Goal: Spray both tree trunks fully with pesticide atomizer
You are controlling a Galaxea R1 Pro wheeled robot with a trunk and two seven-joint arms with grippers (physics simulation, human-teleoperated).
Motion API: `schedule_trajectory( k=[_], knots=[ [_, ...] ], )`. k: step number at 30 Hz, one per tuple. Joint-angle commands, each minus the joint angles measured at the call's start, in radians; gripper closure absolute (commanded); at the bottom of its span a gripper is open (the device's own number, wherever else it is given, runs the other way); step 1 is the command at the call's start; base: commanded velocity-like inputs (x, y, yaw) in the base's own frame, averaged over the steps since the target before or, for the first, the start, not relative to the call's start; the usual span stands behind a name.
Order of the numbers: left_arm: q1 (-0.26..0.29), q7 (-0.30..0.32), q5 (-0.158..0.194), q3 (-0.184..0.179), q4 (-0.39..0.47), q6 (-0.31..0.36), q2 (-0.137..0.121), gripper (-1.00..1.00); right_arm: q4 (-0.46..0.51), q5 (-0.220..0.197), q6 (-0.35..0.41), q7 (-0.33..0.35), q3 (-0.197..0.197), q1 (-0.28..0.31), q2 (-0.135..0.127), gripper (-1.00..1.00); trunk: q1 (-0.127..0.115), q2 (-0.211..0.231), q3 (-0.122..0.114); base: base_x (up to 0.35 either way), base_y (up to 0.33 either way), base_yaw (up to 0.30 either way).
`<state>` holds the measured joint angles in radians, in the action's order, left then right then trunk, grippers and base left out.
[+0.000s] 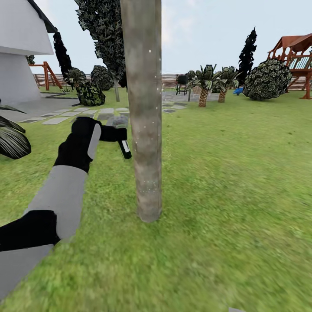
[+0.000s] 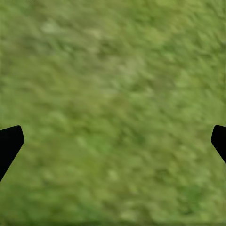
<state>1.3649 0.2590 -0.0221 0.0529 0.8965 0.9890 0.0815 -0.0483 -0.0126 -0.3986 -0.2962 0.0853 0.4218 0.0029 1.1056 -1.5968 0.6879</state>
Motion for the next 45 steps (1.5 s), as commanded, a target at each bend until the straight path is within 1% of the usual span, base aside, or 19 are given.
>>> schedule_trajectory(
  k=[1,3,5,8,10,11,12,14,15,16,18,22,24,26,29,32,36,40,45],
  knots=[
    [0.040,0.004,-0.003,0.004,-0.024,0.005,0.001,1.00,-0.004,-0.001,-0.009,0.002,0.008,0.002,0.000,-1.00,0.000,0.000,0.001,0.000,0.000,0.000],
    [0.128,0.005,-0.003,0.004,-0.085,0.006,0.002,1.00,-0.004,-0.001,-0.009,0.002,0.008,0.002,0.000,-1.00,0.000,0.000,0.001,0.000,0.000,0.000],
    [0.170,0.005,-0.003,0.004,-0.116,0.007,0.003,1.00,-0.004,-0.001,-0.009,0.002,0.008,0.002,0.000,-1.00,0.000,0.000,0.001,0.000,0.000,0.000],
    [0.333,0.005,-0.002,0.004,-0.239,0.007,0.003,1.00,-0.004,-0.001,-0.009,0.002,0.007,0.002,0.000,-1.00,0.000,0.000,0.001,0.000,0.000,0.000],
    [0.392,0.005,-0.002,0.004,-0.285,0.007,0.003,1.00,-0.004,-0.001,-0.009,0.002,0.007,0.002,0.000,-1.00,0.000,0.000,0.001,0.000,0.000,0.000],
    [0.405,0.005,-0.002,0.004,-0.294,0.007,0.003,1.00,-0.004,-0.001,-0.009,0.002,0.007,0.002,0.000,-1.00,0.000,0.000,0.001,0.000,0.000,0.000],
    [0.464,0.005,-0.002,0.004,-0.328,0.007,0.002,1.00,-0.004,-0.001,-0.009,0.002,0.007,0.002,0.000,-1.00,0.000,0.000,0.001,0.000,0.000,0.000],
    [0.540,0.004,-0.002,0.004,-0.376,0.007,0.002,1.00,-0.004,-0.001,-0.009,0.002,0.007,0.002,0.000,-1.00,0.000,0.000,0.001,0.000,0.000,0.000],
    [0.555,0.004,-0.002,0.004,-0.385,0.007,0.002,1.00,-0.004,-0.001,-0.009,0.002,0.007,0.002,0.000,-1.00,0.000,0.000,0.001,0.000,0.000,0.000],
    [0.609,0.005,-0.002,0.004,-0.418,0.007,0.001,1.00,-0.004,-0.001,-0.009,0.002,0.007,0.002,0.000,-1.00,0.000,0.000,0.001,0.000,0.000,0.000],
    [0.659,0.005,-0.003,0.004,-0.440,0.007,0.001,1.00,-0.004,-0.001,-0.009,0.002,0.007,0.002,0.000,-1.00,0.000,0.000,0.001,0.000,0.000,0.000],
    [0.684,0.005,-0.004,0.012,-0.470,0.008,0.000,1.00,-0.004,-0.001,-0.009,0.002,0.007,0.002,0.000,-1.00,0.000,0.000,0.001,0.000,0.000,0.000],
    [0.687,0.005,-0.003,0.017,-0.527,0.006,-0.006,1.00,-0.004,-0.001,-0.009,0.002,0.007,0.002,0.000,-1.00,0.000,0.000,0.001,0.000,0.000,0.000],
    [0.688,0.005,-0.003,0.018,-0.597,0.004,-0.015,1.00,-0.004,-0.001,-0.009,0.002,0.007,0.002,0.000,-1.00,0.000,0.000,0.001,0.000,0.000,0.000],
    [0.689,0.002,-0.003,0.019,-0.767,-0.007,-0.023,1.00,-0.004,-0.001,-0.009,0.002,0.007,0.002,0.000,-1.00,0.000,0.000,0.001,-0.021,0.000,0.000],
    [0.682,0.002,-0.002,0.019,-0.857,-0.079,-0.027,1.00,-0.004,-0.001,-0.009,0.002,0.007,0.002,0.000,-1.00,0.000,0.000,0.001,-0.172,0.000,0.000],
    [0.637,0.002,-0.003,0.019,-0.864,-0.093,-0.033,1.00,-0.004,-0.001,-0.009,0.002,0.007,0.002,0.000,-1.00,0.000,0.000,0.001,-0.230,0.025,0.000],
    [0.544,-0.001,-0.004,0.019,-0.866,-0.201,-0.035,1.00,-0.004,0.000,-0.009,0.002,0.007,0.002,0.000,-1.00,0.000,0.000,0.001,-0.059,0.008,0.000],
    [0.517,-0.005,-0.002,0.019,-0.845,-0.228,-0.055,1.00,-0.004,-0.001,-0.009,0.002,0.007,0.002,0.000,-1.00,0.000,0.000,0.001,-0.006,0.001,0.000]
  ],
)
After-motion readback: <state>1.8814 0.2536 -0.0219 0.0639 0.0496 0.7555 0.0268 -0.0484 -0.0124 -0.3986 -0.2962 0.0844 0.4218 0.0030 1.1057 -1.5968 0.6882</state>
